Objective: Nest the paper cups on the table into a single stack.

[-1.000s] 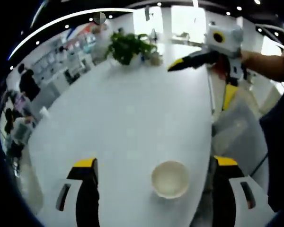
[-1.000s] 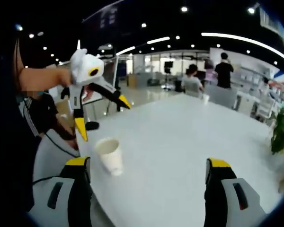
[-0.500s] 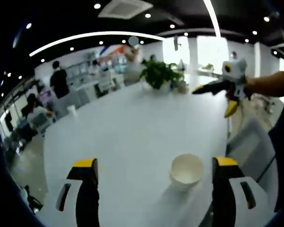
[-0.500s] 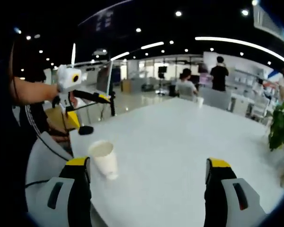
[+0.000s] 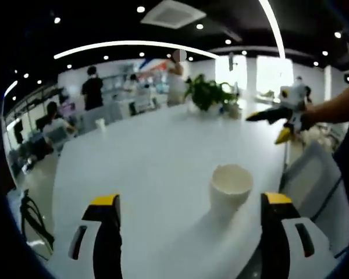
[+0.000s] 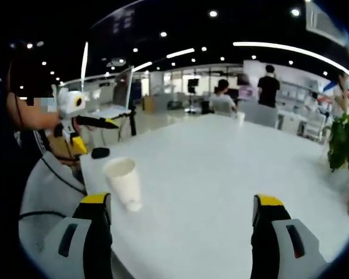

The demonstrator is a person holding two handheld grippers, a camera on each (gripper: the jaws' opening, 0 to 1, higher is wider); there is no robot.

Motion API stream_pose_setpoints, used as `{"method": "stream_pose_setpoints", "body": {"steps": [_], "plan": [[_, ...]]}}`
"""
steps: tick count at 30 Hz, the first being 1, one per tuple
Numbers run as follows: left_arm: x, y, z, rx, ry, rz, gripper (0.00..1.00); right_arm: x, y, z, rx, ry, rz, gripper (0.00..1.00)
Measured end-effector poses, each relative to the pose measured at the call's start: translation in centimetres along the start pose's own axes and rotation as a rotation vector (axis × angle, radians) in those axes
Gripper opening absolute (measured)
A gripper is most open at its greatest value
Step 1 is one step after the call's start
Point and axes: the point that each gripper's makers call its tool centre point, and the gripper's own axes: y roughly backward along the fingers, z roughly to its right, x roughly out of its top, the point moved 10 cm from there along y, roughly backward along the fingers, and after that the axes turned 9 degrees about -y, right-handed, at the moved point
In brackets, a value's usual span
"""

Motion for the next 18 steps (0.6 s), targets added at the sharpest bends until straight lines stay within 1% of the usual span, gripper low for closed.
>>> {"method": "stream_pose_setpoints", "body": {"steps": [3,6,10,12,15,17,18], "plan": [[-0.4,0.1,0.1,0.01,0.006,0.003,1.0,-0.3,0.1,0.2,-0.013,-0.004,0.002,1.0],[-0.8,0.1,0.2,0.007,0.025,0.001,1.0,-0.3,0.1,0.2,-0.01,-0.003,0.011,1.0],[-1.6,0.0,0.7,-0.014,0.026,-0.013,1.0,-0.6,0.0,0.2,-0.009,-0.009,0.009,1.0],[-2.0,-0.2,1.0,-0.028,0.039,-0.011,1.0,-1.0,-0.1,0.0,-0.005,-0.011,0.0,1.0],[-2.5,-0.6,1.7,-0.058,0.036,-0.008,0.99,-2.1,-0.4,-0.5,0.022,-0.001,-0.033,1.0],[-2.9,-1.0,2.3,-0.093,0.023,-0.013,0.98,-2.8,-0.5,-1.0,0.036,0.016,-0.056,1.0],[-3.3,-1.3,2.6,-0.112,0.014,-0.025,0.97,-3.0,-0.7,-1.1,0.043,0.023,-0.062,1.0]]}}
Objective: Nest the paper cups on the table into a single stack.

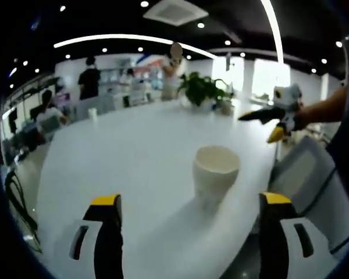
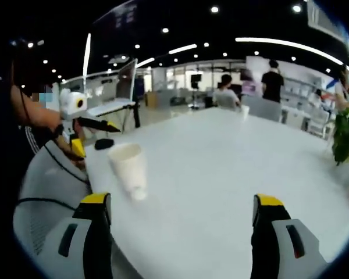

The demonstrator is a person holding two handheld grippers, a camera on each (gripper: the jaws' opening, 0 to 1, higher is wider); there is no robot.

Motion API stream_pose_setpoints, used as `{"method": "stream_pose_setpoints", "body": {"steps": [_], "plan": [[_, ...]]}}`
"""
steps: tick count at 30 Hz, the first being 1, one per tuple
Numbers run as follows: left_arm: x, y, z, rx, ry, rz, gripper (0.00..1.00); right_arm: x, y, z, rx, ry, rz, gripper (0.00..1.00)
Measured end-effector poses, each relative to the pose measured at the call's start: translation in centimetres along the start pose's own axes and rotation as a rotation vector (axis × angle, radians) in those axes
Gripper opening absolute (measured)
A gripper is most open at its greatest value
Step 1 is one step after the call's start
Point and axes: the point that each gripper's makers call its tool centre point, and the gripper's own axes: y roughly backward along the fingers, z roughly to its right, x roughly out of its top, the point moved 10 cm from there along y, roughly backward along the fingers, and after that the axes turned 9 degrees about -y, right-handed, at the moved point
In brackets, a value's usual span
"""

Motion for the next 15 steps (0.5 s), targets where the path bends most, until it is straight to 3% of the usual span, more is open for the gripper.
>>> {"method": "stream_pose_setpoints", "body": {"steps": [15], "plan": [[-0.8,-3.4,0.6,-0.1,-0.039,-0.034,0.91,-1.6,-3.9,-1.6,0.153,0.033,-0.066,0.97]]}}
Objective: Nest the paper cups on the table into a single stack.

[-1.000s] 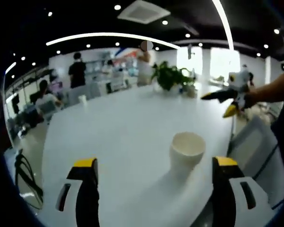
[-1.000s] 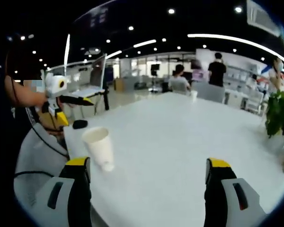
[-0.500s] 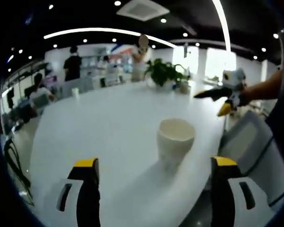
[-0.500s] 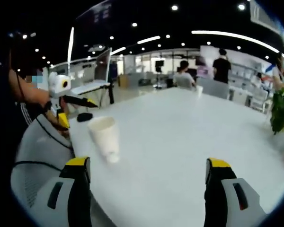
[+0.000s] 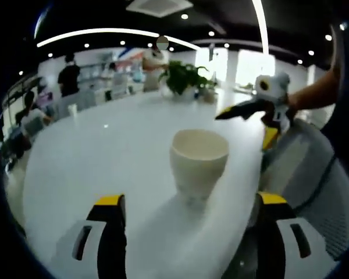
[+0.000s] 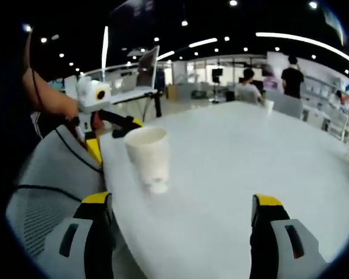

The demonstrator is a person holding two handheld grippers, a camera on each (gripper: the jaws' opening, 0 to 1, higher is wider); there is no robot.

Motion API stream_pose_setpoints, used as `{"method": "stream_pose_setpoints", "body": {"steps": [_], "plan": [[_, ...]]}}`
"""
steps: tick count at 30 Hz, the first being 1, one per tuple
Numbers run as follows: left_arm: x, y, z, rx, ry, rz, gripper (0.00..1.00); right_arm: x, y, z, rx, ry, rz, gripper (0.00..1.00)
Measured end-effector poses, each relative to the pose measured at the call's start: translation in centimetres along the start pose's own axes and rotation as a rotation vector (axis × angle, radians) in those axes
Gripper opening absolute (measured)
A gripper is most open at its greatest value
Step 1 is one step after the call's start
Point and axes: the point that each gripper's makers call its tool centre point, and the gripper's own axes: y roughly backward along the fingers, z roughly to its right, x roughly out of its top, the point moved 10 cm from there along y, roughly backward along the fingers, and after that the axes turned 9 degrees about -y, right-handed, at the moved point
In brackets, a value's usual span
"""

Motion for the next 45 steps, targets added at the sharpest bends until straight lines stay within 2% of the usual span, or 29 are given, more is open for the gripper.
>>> {"method": "stream_pose_setpoints", "body": {"steps": [3,5,7,11,18,25,28,32,37,41,45], "plan": [[0.0,-0.6,0.0,-0.013,-0.012,-0.005,0.89,0.0,-0.7,0.1,0.009,0.02,-0.015,0.94],[-0.2,-1.2,0.0,-0.024,-0.038,-0.021,0.85,0.0,-1.2,0.6,0.014,-0.002,-0.019,0.92],[-0.4,-1.7,-0.1,-0.037,-0.057,-0.04,0.82,0.0,-1.6,0.8,0.014,-0.004,-0.019,0.89],[-0.4,-2.4,-0.2,-0.049,-0.053,-0.037,0.78,0.1,-2.4,0.9,0.034,0.007,-0.035,0.79],[-0.2,-3.7,-0.4,-0.081,-0.098,-0.055,0.64,0.6,-4.4,0.0,0.093,0.078,-0.066,0.69],[0.3,-3.9,-0.8,-0.096,-0.123,-0.058,0.47,0.8,-6.8,-1.6,0.151,0.128,-0.087,0.58],[0.4,-4.0,-0.8,-0.108,-0.141,-0.063,0.4,0.9,-7.5,-2.0,0.17,0.145,-0.091,0.53],[0.6,-4.2,-0.7,-0.128,-0.158,-0.066,0.34,1.2,-7.8,-2.1,0.178,0.161,-0.091,0.43],[0.8,-4.4,-0.7,-0.135,-0.158,-0.064,0.33,1.5,-8.0,-2.2,0.202,0.172,-0.096,0.31],[1.0,-4.5,-0.8,-0.138,-0.158,-0.069,0.33,1.4,-8.0,-2.0,0.199,0.164,-0.094,0.31],[1.9,-4.7,-0.8,-0.14,-0.167,-0.064,0.33,1.5,-7.7,-1.7,0.189,0.151,-0.086,0.31]]}}
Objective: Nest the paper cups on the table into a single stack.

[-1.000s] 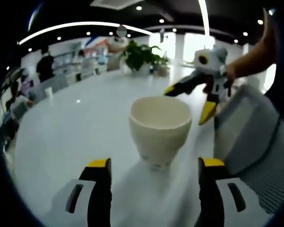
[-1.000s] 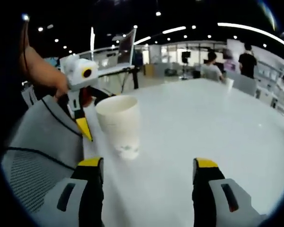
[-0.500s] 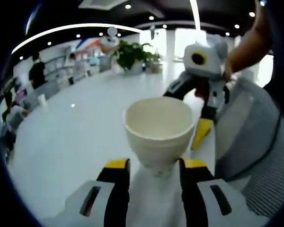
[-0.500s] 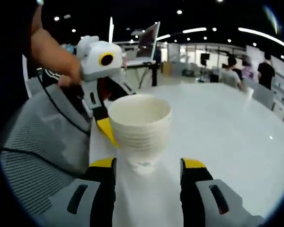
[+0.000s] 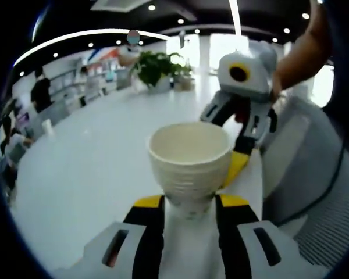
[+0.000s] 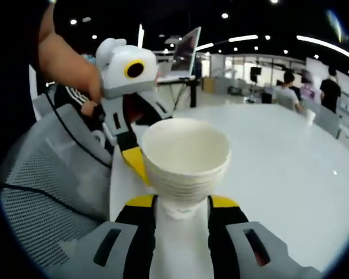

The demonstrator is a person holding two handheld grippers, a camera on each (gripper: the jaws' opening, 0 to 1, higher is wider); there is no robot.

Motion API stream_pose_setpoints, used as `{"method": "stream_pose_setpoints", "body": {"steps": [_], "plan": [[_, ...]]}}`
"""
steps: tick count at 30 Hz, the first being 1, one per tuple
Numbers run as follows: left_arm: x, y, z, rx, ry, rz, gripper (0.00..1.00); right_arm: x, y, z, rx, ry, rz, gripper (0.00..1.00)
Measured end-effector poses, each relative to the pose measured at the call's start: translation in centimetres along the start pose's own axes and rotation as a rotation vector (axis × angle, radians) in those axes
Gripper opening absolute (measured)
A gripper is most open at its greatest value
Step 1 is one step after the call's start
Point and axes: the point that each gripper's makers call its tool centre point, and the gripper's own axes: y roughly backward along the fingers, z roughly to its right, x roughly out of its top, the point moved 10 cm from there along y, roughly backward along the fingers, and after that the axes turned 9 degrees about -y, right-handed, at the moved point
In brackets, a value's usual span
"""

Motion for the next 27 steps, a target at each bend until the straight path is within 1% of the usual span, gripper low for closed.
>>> {"method": "stream_pose_setpoints", "body": {"steps": [4,7,12,16,19,21,27], "plan": [[0.9,-0.7,-0.8,0.011,-0.022,-0.014,0.33,0.7,0.3,0.8,-0.022,-0.002,0.003,0.32],[1.4,-1.1,-1.6,0.019,-0.029,-0.018,0.33,1.2,0.5,1.8,-0.035,-0.003,0.006,0.32],[2.1,-1.7,-3.1,0.013,-0.032,-0.019,0.33,1.8,0.7,3.3,-0.042,0.004,0.011,0.32],[2.7,-2.4,-5.0,-0.004,-0.045,-0.021,0.33,2.5,0.7,5.1,-0.047,0.006,0.018,0.31],[3.1,-3.4,-6.6,-0.003,-0.054,-0.022,0.33,2.9,0.5,6.5,-0.054,0.005,0.016,0.31],[3.3,-3.8,-7.4,-0.001,-0.051,-0.022,0.33,3.3,0.4,7.6,-0.059,0.007,0.012,0.31],[3.9,-5.5,-10.6,-0.007,-0.06,-0.02,0.32,4.1,0.0,10.9,-0.066,0.004,0.008,0.31]]}}
